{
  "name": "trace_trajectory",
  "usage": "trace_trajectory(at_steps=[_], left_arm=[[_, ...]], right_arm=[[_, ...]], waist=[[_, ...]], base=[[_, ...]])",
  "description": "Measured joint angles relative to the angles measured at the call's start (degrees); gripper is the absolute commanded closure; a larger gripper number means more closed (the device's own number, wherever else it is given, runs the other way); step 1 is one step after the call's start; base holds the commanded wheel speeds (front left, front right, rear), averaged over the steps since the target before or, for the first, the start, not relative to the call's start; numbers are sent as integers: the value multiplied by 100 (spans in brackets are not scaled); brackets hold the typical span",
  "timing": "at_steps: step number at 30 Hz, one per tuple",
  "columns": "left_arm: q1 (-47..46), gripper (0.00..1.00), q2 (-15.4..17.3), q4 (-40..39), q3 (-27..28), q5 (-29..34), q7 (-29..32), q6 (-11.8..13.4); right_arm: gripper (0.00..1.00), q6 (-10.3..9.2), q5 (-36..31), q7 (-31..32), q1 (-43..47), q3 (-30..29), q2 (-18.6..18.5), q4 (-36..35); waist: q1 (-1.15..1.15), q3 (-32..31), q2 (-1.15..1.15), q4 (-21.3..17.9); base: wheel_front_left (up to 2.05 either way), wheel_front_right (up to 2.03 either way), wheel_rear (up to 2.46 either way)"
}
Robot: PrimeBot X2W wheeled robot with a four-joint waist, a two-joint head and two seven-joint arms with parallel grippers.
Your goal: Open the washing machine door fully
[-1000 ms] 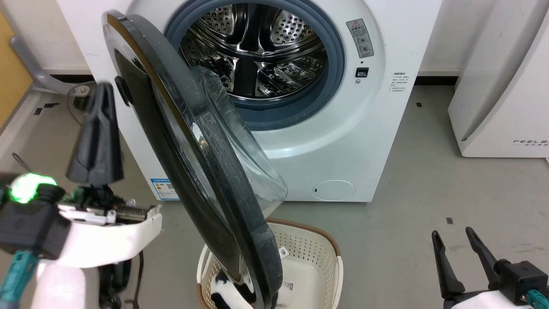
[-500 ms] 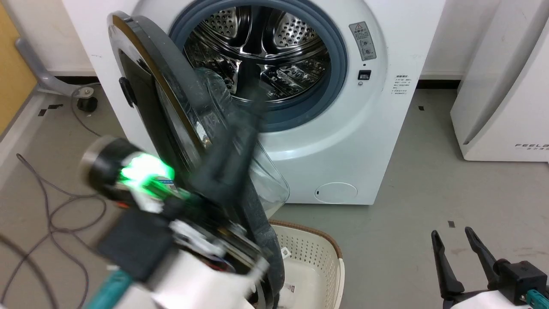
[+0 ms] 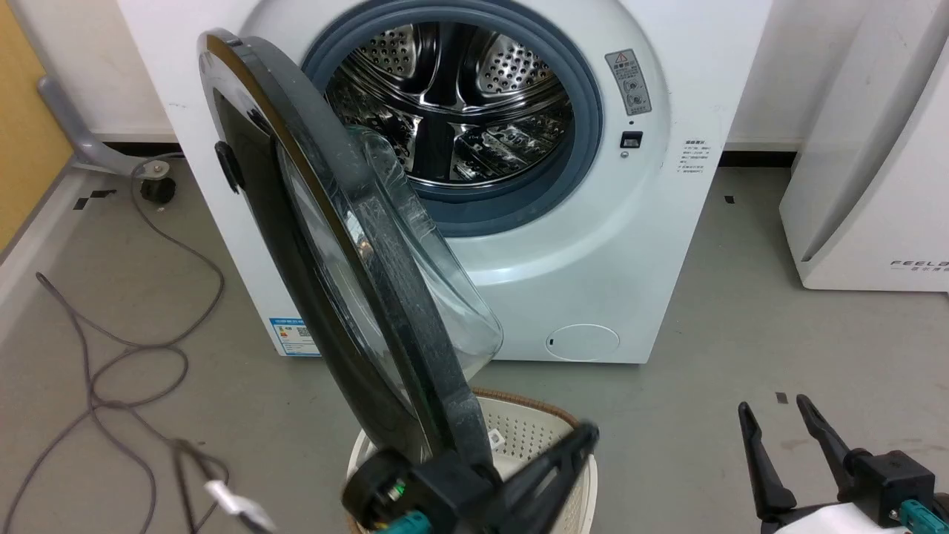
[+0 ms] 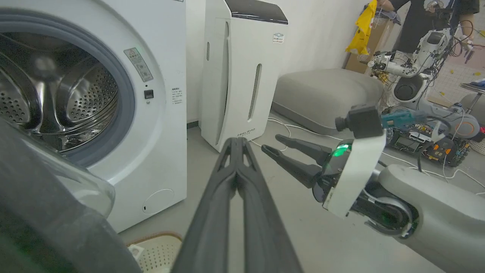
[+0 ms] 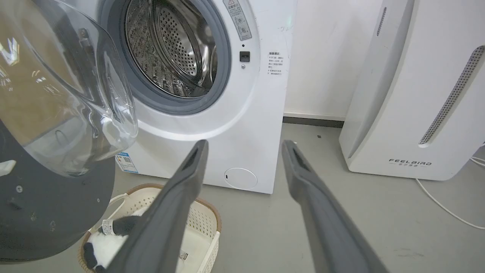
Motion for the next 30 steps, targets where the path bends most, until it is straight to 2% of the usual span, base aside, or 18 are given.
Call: trace_trajectory(at_steps=[7,15,25,30], left_arm=[[103,100,-41,956,-169,125,-189,60],[-187,100,-219,1886,101,253,-717,404],[-186,100,-363,2075,415,140,-1070,846],[-5,100,-325,1875,474,90,-1048,940]], right_arm=[[0,0,0,29,2,31,0,-5],[0,0,11,29,1,36,1,41],[0,0,44,30,3,33,1,62],[0,0,62,30,12,31,1,88]], waist=[[0,31,0,-12],[0,49,0,-81],[0,3,0,-59],[0,-13,0,-13]], base=[[0,0,0],[0,0,0],[0,0,0],[0,0,0]])
